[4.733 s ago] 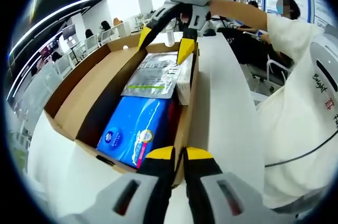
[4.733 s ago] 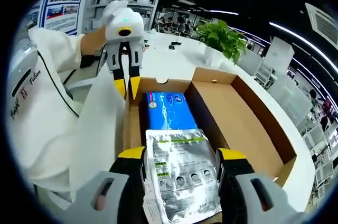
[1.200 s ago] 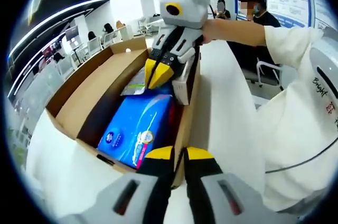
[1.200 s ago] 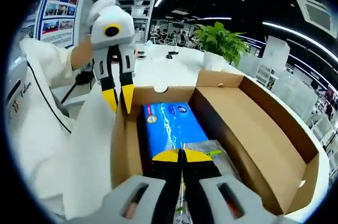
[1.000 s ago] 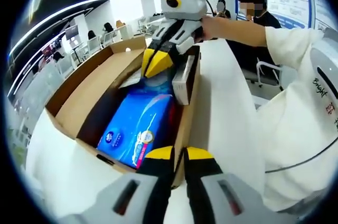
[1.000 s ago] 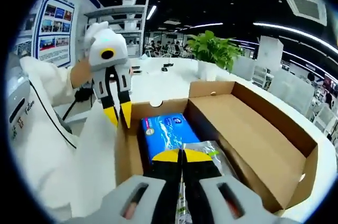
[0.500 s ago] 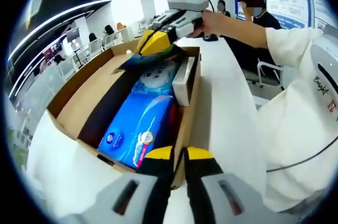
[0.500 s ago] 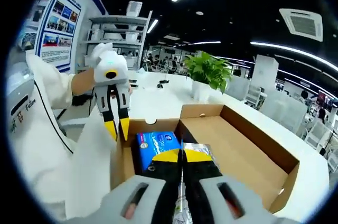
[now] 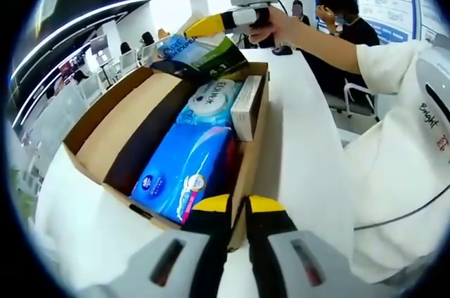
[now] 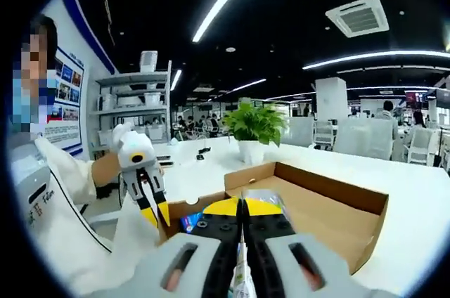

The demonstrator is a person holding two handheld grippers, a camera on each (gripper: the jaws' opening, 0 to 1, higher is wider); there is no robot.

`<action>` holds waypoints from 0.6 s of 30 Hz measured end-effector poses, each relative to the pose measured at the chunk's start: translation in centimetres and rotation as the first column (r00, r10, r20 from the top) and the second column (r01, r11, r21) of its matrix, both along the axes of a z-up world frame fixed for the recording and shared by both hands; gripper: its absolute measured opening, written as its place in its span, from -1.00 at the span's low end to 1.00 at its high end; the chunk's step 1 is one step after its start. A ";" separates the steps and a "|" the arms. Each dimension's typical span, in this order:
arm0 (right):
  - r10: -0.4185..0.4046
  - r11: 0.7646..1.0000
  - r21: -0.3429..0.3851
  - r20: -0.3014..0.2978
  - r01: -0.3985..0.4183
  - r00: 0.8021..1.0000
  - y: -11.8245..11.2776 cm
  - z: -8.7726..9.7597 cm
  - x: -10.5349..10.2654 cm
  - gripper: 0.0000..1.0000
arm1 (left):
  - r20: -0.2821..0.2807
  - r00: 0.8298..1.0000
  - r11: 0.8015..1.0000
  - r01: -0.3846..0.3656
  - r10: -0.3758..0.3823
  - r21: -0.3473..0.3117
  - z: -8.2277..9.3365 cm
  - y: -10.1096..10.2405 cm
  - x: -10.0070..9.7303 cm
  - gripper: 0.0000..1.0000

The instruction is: Operate the shoe box by opening the lid, removing the specified soft item, and placing it in the target area until the item is outside and the box remains undamaged.

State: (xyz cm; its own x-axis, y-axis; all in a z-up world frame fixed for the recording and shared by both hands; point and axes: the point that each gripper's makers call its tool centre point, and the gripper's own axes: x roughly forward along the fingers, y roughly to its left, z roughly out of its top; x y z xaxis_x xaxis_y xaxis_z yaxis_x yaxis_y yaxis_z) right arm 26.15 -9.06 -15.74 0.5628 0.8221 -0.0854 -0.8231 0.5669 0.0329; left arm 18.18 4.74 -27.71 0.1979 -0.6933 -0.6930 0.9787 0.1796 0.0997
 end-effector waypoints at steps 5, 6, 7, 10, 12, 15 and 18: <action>-0.019 0.996 0.085 -0.047 0.023 0.999 -1.1 0.9 0.5 -1.00 | -0.002 1.000 1.000 0.002 -0.002 -0.010 0.0 0.0 0.0 -0.85; -0.026 0.995 0.092 -0.048 0.030 0.999 -1.4 1.2 0.7 -1.00 | -0.002 1.000 1.000 0.002 -0.002 -0.012 0.1 0.0 0.0 -0.85; -0.026 0.994 0.103 -0.053 0.031 0.998 -1.7 1.5 0.8 -1.00 | -0.002 1.000 1.000 0.001 -0.001 -0.013 0.1 0.0 0.0 -0.85; -0.030 0.990 0.137 -0.056 0.038 0.998 -2.6 2.3 0.9 -1.00 | 0.000 1.000 1.000 0.002 -0.002 -0.013 0.0 0.0 0.0 -0.85; -0.029 0.988 0.152 -0.054 0.037 0.998 -2.8 2.6 0.8 -1.00 | -0.002 1.000 1.000 0.004 -0.004 -0.017 0.1 0.0 0.0 -0.85; -0.032 0.986 0.164 -0.057 0.041 0.998 -3.1 2.8 0.9 -1.00 | -0.013 1.000 1.000 0.005 -0.005 -0.027 0.1 0.0 0.0 -0.86; -0.037 0.980 0.193 -0.060 0.048 0.998 -3.5 3.2 1.1 -1.00 | -0.012 1.000 1.000 0.009 -0.009 -0.024 0.1 -0.1 -0.1 -0.86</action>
State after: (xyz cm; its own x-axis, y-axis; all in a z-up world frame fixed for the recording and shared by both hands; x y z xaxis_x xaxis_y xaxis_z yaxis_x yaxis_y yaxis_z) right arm 27.25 -12.58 -12.57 0.5966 0.8015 0.0414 -0.7921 0.5797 0.1911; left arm 18.10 4.68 -27.62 0.1832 -0.7114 -0.6785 0.9813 0.1732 0.0834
